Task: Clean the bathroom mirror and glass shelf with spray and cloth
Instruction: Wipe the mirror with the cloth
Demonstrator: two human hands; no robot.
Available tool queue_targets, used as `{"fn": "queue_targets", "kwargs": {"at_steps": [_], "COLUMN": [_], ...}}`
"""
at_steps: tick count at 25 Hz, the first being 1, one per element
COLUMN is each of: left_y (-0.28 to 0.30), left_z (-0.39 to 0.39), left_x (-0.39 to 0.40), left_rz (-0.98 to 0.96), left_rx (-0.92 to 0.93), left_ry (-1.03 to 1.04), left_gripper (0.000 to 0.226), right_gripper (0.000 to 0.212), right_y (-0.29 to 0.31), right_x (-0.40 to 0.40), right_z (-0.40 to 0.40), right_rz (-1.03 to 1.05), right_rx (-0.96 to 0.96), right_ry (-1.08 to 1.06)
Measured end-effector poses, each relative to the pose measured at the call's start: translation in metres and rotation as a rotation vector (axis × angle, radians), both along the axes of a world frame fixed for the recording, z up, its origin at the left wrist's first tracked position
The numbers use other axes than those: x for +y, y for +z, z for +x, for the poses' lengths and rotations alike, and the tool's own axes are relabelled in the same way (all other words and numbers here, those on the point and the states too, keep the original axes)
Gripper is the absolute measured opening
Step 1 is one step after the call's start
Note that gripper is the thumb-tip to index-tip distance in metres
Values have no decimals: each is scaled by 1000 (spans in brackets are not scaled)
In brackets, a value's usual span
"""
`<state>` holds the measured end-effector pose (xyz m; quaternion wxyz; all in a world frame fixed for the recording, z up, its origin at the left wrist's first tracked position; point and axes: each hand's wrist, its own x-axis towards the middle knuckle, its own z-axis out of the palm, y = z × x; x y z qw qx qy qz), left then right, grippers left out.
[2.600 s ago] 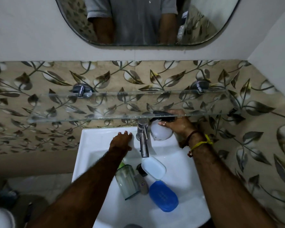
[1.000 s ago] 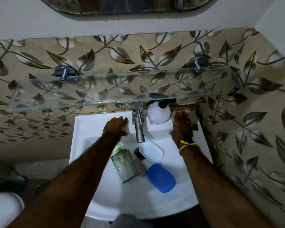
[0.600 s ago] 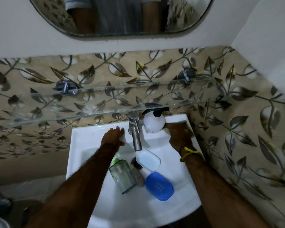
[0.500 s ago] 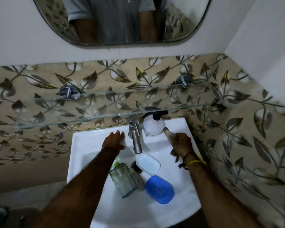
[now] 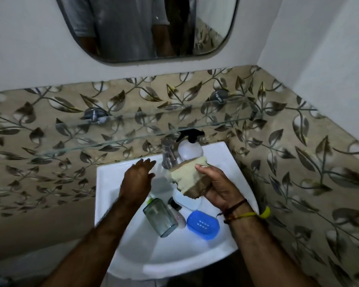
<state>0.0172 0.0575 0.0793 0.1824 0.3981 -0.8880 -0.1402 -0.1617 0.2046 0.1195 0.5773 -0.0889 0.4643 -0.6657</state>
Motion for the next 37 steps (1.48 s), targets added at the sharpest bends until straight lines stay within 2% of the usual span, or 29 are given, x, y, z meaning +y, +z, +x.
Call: {"fn": "queue_targets", "kwargs": {"at_steps": [3, 6, 7, 10, 14, 18, 22, 26, 29, 31, 32, 34, 35, 37], "left_y": [32, 71, 84, 126, 172, 215, 296, 384, 441, 477, 489, 499, 498, 496], "left_z": [22, 41, 46, 52, 58, 67, 61, 49, 47, 43, 41, 34, 32, 32], "left_x": [2, -2, -3, -8, -23, -59, -102, -137, -167, -192, -201, -220, -224, -231], "left_rz": [-185, -311, -356, -448, -537, -684, -801, -896, -1042, -1157, -1194, -1257, -1286, -1327], "left_rx": [153, 237, 244, 281, 369, 396, 429, 533, 539, 484, 468, 479, 493, 496], "left_ry": [9, 88, 108, 104, 102, 98, 125, 131, 130, 101, 82, 56, 46, 23], "left_gripper": [41, 38, 38, 35, 37, 39, 47, 50, 51, 51, 51, 53, 54, 55], "right_gripper": [39, 67, 71, 51, 59, 55, 45, 29, 36, 17, 13, 33, 48, 69], "right_y": [23, 50, 59, 88, 122, 166, 249, 350, 422, 465, 480, 508, 517, 535], "right_x": [-5, -21, -28, -47, -72, -90, -125, -158, -164, -171, -178, -198, -214, -252], "right_z": [18, 32, 36, 51, 67, 72, 68, 54, 42, 44, 45, 50, 50, 54], "right_rz": [-58, -148, -169, -235, -297, -367, -474, -454, -668, -861, -948, -1008, -980, -855], "right_rx": [-120, -201, -211, -130, -57, -17, 54, 7, 69, 246, 425, 1035, 1357, 1819], "right_ry": [48, 101, 105, 78, 73, 65, -3, -79, -87, -238, -418, -867, -1020, -1030]}}
